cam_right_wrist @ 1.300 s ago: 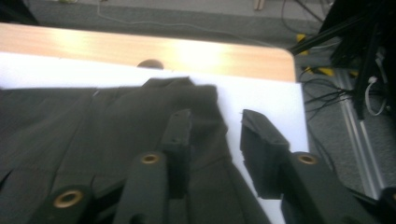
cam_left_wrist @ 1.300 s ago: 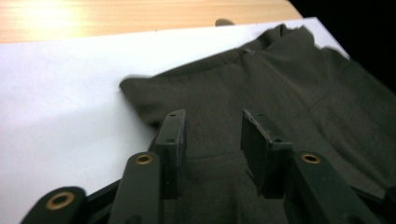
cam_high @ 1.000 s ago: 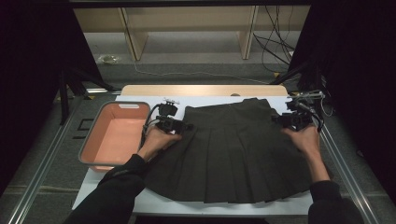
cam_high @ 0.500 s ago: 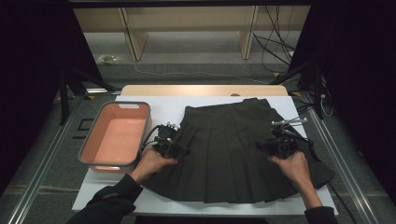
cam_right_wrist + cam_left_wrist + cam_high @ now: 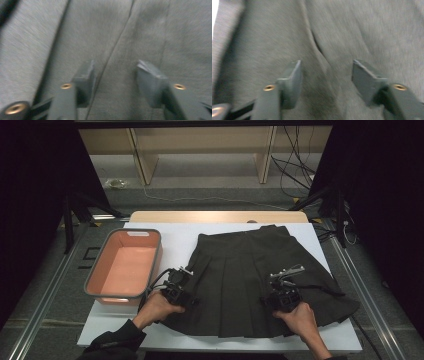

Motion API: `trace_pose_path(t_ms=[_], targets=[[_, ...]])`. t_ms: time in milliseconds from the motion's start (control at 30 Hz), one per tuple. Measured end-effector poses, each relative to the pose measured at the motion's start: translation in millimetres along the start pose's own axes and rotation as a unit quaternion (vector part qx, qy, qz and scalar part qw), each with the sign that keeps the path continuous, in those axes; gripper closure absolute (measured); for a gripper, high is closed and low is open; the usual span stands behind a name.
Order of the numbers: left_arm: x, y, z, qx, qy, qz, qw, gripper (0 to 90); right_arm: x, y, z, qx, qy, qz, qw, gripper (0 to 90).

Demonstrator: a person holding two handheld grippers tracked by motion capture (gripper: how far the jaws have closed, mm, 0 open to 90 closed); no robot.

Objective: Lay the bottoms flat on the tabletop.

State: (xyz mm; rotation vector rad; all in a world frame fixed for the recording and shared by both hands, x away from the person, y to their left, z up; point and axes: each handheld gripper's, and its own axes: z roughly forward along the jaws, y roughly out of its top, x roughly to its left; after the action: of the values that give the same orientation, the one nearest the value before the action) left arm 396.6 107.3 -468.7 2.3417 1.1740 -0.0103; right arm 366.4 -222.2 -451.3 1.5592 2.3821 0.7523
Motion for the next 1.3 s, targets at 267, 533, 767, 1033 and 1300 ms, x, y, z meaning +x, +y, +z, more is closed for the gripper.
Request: trace_pose_path(t_ms=[267,533,767,1033,1300], targets=[[-8.7,1.1,12.2,-0.001,-0.016,0.005,0.9999,87.1,14.6,-1.6,11.9,0.032,0.011,-0.005,0.9994,87.5],[-36.1,10.5,17.5,-0.024,-0.088,-0.008,0.9958,83.8,13.9,-0.1,10.8,0.031,0.011,-0.006,0.9994,86.8],[-16.7,8.7,-10.6,-0.066,-0.084,-0.018,0.9941,64.9,10.6,-0.8,9.3,0.036,0.011,-0.015,0.9992,81.2],[4.5,3.3,-29.1,-0.088,-0.022,-0.029,0.9955,48.7,8.6,-3.3,6.8,0.044,0.007,-0.029,0.9986,86.6],[13.7,-4.3,-30.8,-0.077,-0.001,-0.039,0.9962,40.9,14.6,-12.8,4.6,0.057,0.008,-0.041,0.9975,87.8]])
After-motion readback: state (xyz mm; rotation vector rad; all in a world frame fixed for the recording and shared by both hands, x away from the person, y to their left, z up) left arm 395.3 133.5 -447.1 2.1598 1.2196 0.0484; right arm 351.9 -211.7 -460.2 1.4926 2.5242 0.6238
